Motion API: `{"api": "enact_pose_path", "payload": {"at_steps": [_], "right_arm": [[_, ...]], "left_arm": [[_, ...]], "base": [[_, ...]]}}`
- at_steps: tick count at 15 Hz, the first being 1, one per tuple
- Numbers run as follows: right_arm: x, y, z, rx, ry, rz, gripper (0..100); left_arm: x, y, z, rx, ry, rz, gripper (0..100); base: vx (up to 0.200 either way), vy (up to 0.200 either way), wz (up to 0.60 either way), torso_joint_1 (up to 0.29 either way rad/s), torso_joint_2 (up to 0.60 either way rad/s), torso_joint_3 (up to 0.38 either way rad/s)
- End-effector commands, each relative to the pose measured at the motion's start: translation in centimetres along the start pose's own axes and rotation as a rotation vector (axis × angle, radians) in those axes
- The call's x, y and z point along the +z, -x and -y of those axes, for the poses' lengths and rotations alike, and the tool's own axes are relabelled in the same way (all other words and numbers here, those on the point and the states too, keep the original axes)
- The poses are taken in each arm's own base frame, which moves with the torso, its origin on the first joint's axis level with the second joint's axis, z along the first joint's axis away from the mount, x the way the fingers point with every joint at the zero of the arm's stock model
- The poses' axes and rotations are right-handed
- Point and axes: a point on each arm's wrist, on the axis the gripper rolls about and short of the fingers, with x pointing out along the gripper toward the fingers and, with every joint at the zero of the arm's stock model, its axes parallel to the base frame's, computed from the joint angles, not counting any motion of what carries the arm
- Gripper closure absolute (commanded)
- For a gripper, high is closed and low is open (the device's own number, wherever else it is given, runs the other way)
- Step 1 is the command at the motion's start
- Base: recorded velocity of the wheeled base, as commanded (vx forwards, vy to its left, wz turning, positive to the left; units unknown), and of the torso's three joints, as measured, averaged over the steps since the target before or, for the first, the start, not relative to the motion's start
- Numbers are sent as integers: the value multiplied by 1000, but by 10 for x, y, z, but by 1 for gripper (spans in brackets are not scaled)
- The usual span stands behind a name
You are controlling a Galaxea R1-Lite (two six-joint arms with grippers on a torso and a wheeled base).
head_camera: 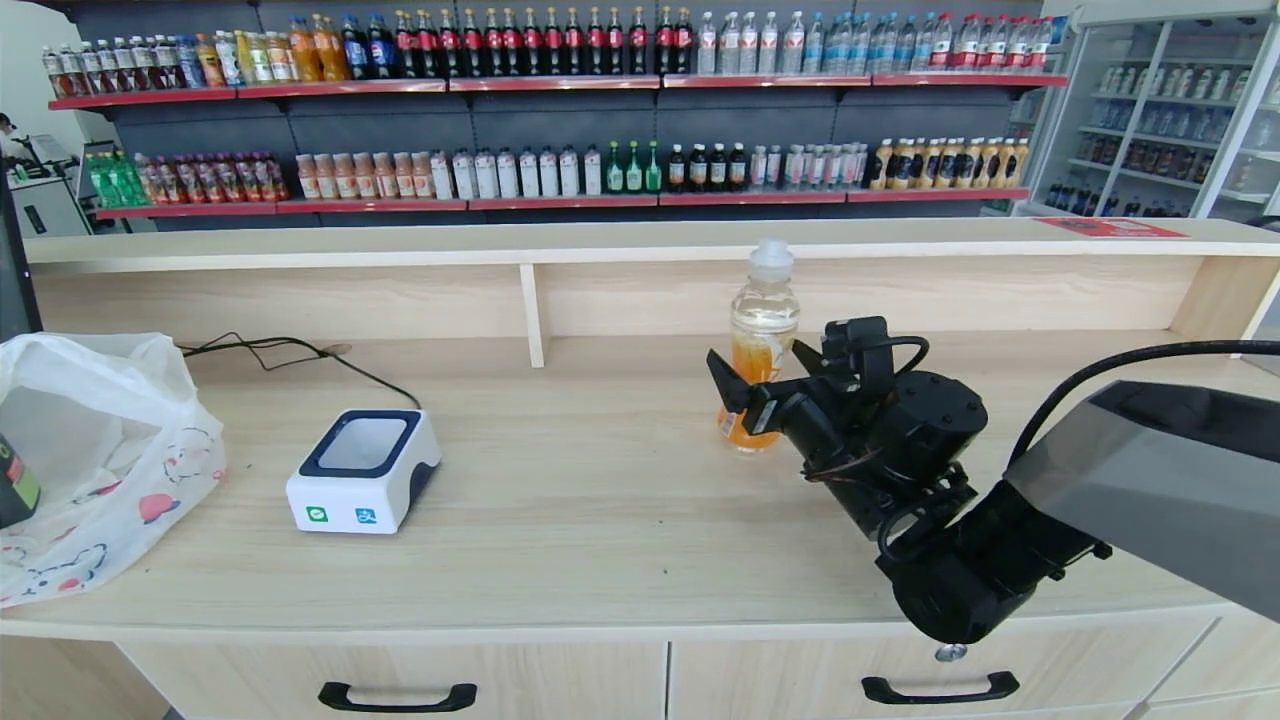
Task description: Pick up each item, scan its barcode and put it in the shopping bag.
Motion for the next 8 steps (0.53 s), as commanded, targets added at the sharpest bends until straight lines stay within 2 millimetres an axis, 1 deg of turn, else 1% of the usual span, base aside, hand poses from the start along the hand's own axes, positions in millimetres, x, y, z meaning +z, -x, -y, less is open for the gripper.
{"api": "enact_pose_path", "payload": {"at_steps": [1,3,8], "right_arm": [[-5,0,0,8,-4,-12,0],[-14,2,0,19,-2,-42,0],[-16,2,1,32,-21,-46,0]], "left_arm": [[0,0,0,-1,1,1,0],[0,0,0,-1,0,1,0],[0,0,0,0,-6,2,0]], "base": [[0,0,0,0,0,0],[0,0,0,0,0,0],[0,0,0,0,0,0]]}}
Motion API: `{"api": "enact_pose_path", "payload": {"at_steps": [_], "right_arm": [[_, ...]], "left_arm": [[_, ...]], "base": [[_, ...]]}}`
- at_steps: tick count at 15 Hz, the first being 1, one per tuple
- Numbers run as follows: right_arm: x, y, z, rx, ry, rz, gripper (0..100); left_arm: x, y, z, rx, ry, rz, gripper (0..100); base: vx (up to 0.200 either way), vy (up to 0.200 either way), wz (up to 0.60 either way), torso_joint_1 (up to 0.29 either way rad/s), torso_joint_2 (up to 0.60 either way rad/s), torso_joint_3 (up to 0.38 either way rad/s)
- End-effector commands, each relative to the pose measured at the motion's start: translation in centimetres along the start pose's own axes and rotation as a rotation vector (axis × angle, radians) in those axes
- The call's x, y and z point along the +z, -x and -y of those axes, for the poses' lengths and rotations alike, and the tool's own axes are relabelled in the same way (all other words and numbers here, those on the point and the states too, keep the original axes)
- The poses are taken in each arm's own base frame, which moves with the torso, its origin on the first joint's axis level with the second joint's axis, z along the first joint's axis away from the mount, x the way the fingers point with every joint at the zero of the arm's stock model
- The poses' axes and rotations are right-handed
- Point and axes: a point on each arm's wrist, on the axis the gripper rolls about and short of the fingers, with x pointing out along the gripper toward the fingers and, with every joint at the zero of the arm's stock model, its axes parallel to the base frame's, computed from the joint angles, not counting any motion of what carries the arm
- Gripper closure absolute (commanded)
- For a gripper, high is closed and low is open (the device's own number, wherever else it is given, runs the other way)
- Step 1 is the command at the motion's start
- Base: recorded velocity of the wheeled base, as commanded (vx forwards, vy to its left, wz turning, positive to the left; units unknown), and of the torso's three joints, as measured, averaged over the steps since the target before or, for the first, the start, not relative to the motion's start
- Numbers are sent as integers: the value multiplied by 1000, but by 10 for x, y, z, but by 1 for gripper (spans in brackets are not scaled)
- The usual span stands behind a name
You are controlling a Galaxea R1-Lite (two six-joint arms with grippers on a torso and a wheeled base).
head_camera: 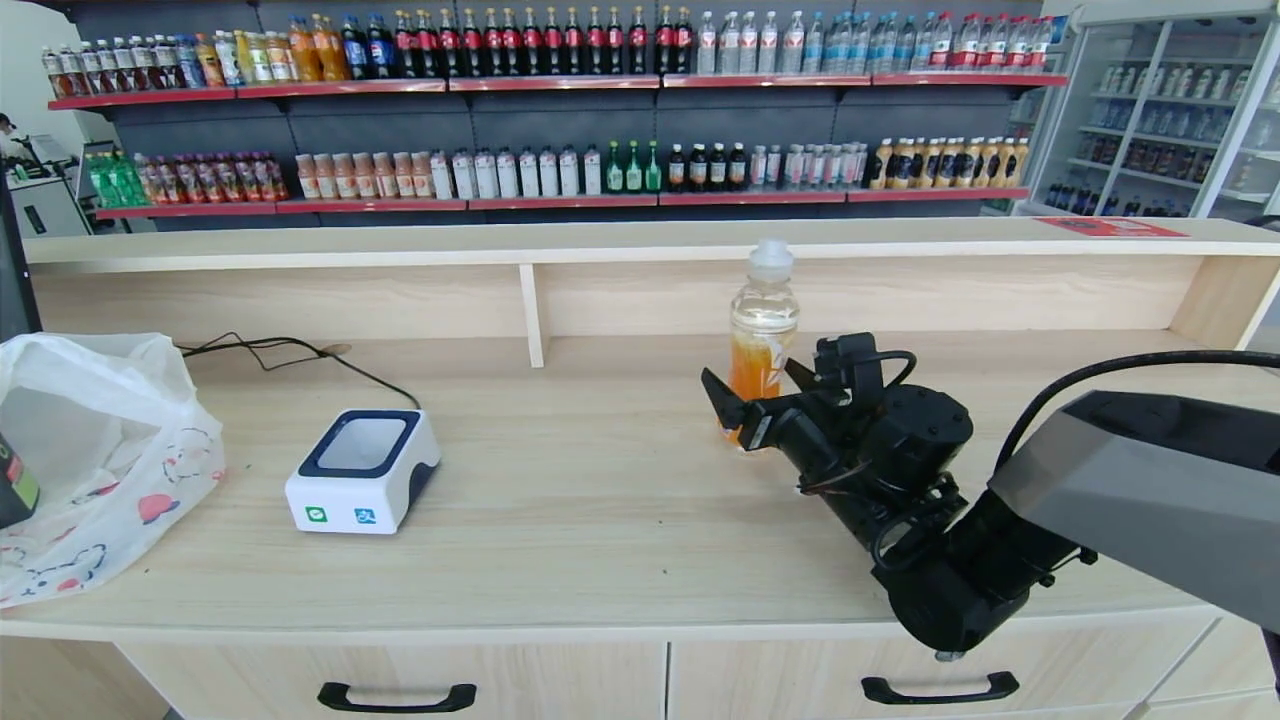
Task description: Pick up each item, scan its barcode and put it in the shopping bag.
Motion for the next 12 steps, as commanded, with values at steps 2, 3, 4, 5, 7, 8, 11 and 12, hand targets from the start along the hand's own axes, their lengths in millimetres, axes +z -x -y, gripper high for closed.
{"api": "enact_pose_path", "payload": {"at_steps": [2,3,4,5,7,8,11,12], "right_arm": [[0,0,0,2,-3,1,0],[0,0,0,2,-3,1,0],[1,0,0,2,-3,4,0],[3,0,0,1,-5,10,0],[2,0,2,-5,-14,6,0],[1,0,2,-5,-17,2,0],[1,1,6,-18,-21,0,0],[0,3,6,-23,-28,-7,0]], "left_arm": [[0,0,0,-1,-12,1,0],[0,0,0,-1,-12,1,0],[0,0,0,-2,-12,1,0],[0,0,0,-2,-12,1,0],[0,0,0,-1,-13,1,0],[0,0,0,-2,-13,1,0],[0,0,0,-2,-15,1,0],[0,0,0,-2,-15,1,0]], "base": [[0,0,0,0,0,0],[0,0,0,0,0,0],[0,0,0,0,0,0],[0,0,0,0,0,0],[0,0,0,0,0,0],[0,0,0,0,0,0],[0,0,0,0,0,0],[0,0,0,0,0,0]]}}
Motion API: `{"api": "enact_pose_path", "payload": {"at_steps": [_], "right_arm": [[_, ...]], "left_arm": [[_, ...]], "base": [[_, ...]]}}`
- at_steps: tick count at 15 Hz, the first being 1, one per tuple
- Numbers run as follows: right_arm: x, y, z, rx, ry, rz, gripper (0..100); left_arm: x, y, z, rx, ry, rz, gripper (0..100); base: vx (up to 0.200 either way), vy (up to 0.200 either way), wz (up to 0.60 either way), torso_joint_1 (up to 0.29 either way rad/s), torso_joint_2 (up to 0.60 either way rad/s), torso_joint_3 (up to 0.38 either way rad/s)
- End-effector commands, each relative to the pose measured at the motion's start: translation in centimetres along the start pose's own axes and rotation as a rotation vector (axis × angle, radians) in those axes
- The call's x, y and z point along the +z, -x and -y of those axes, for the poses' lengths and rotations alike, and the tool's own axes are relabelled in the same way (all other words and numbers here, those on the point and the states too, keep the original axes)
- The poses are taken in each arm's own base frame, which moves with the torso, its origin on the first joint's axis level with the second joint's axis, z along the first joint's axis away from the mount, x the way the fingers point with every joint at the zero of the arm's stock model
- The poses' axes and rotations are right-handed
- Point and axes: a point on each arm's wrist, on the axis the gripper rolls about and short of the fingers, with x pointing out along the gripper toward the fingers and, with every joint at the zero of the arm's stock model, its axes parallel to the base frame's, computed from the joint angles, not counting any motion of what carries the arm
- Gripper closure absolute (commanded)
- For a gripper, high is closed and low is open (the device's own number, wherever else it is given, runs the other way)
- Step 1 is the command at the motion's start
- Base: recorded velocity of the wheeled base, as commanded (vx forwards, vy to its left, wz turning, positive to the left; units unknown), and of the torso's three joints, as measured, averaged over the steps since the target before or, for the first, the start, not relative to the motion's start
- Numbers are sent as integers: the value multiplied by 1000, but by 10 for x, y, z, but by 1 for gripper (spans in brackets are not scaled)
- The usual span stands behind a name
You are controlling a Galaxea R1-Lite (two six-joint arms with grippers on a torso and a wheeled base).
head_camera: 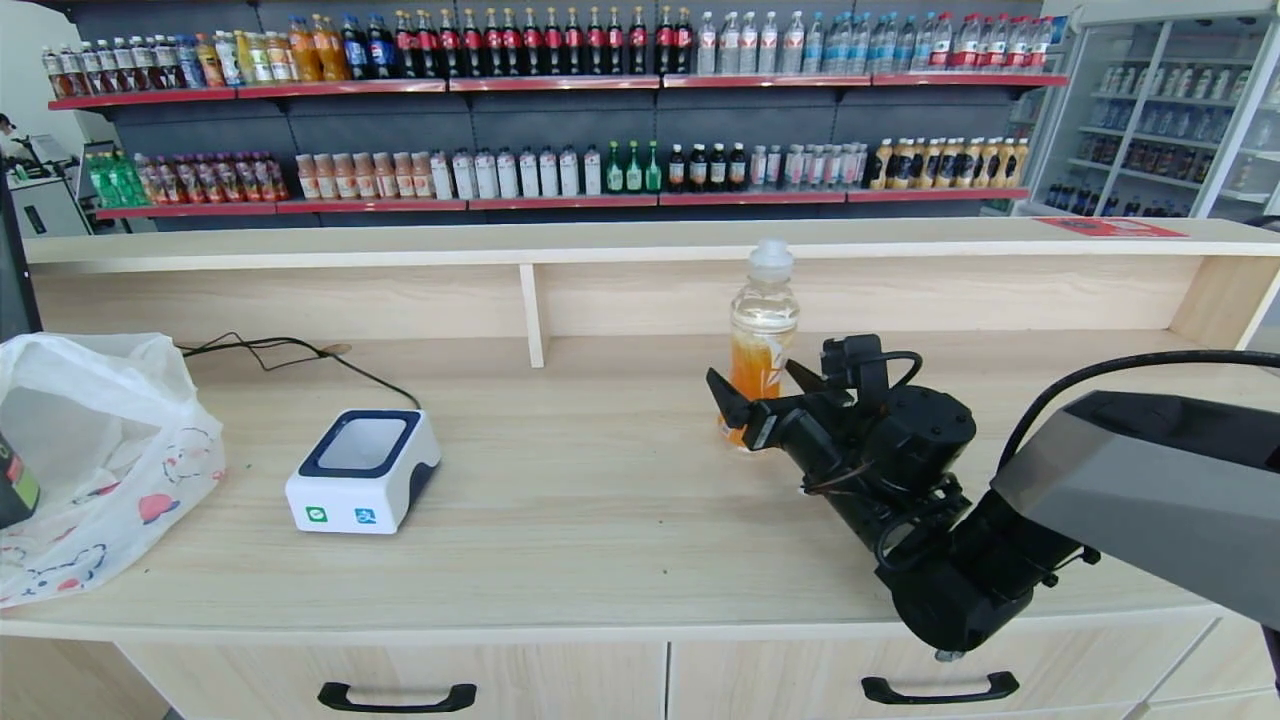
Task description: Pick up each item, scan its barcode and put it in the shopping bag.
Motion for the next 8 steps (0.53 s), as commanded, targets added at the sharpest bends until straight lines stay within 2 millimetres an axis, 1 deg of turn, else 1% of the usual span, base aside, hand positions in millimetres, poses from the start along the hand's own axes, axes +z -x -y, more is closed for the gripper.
{"api": "enact_pose_path", "payload": {"at_steps": [1,2,3,4,5,7,8], "right_arm": [[0,11,3,-16,-10,-34,0],[3,17,5,-21,-10,-43,0],[6,16,9,-31,-10,-34,0],[8,13,10,-34,-11,-19,0],[11,5,10,-31,-13,13,0],[12,-5,9,-27,-15,46,0],[11,-6,9,-25,-15,47,0]], "left_arm": [[0,0,0,0,0,1,0],[0,0,0,0,0,1,0],[0,0,0,0,0,1,0],[0,0,0,0,0,1,0],[0,0,0,0,0,1,0],[0,0,0,0,0,1,0],[0,0,0,0,0,1,0]], "base": [[0,0,0,0,0,0],[0,0,0,0,0,0],[0,0,0,0,0,0],[0,0,0,0,0,0],[0,0,0,0,0,0],[0,0,0,0,0,0],[0,0,0,0,0,0]]}}
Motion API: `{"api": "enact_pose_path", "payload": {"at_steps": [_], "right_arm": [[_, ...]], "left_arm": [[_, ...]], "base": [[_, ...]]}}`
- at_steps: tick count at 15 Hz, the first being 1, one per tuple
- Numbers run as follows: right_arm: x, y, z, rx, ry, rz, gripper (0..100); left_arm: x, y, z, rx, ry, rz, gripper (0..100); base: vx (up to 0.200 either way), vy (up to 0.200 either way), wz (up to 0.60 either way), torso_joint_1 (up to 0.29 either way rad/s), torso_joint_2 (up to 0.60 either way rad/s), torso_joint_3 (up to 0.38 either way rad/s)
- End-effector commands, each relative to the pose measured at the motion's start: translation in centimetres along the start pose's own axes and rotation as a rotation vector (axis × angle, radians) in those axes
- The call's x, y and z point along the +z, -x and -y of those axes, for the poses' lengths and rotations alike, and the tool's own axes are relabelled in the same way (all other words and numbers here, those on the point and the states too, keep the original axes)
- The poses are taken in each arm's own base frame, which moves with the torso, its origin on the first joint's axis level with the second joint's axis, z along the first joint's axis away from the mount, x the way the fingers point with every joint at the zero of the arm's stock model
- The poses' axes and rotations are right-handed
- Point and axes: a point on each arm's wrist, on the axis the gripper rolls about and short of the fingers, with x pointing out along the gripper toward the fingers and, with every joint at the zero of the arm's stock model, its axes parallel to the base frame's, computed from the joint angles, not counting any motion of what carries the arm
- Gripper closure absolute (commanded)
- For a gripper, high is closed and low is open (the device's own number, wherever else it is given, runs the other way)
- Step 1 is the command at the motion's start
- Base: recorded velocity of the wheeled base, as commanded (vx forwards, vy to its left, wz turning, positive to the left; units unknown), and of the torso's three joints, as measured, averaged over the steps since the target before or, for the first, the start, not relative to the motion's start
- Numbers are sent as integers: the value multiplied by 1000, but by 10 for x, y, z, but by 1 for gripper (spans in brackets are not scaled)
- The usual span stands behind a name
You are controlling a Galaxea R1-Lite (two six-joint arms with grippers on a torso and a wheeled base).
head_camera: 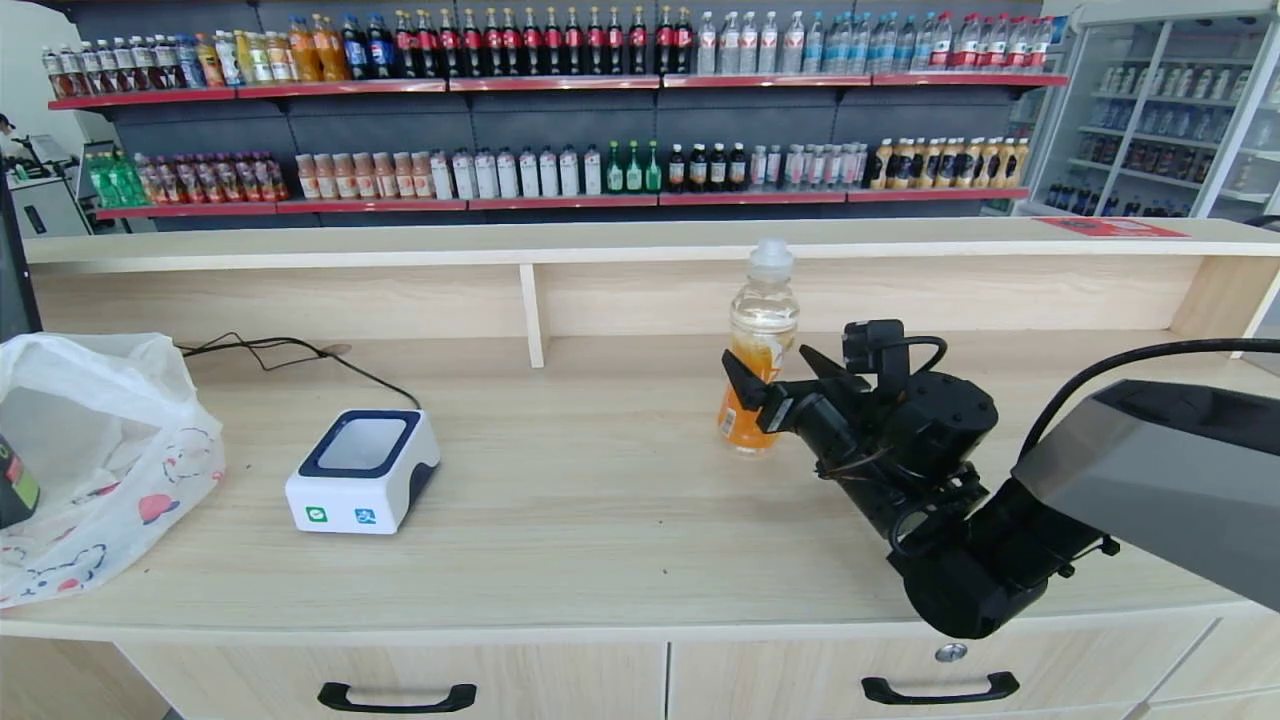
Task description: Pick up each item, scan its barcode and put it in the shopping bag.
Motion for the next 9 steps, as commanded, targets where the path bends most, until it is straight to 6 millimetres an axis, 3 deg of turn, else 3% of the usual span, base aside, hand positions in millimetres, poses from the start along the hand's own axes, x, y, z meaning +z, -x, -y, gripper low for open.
{"api": "enact_pose_path", "payload": {"at_steps": [1,9], "right_arm": [[-2,-4,0,2,-1,8,0],[-3,-3,1,6,0,2,0]], "left_arm": [[0,0,0,0,0,1,0],[-1,0,0,-1,3,-7,0]], "base": [[0,0,0,0,0,0],[0,0,0,0,0,0]]}}
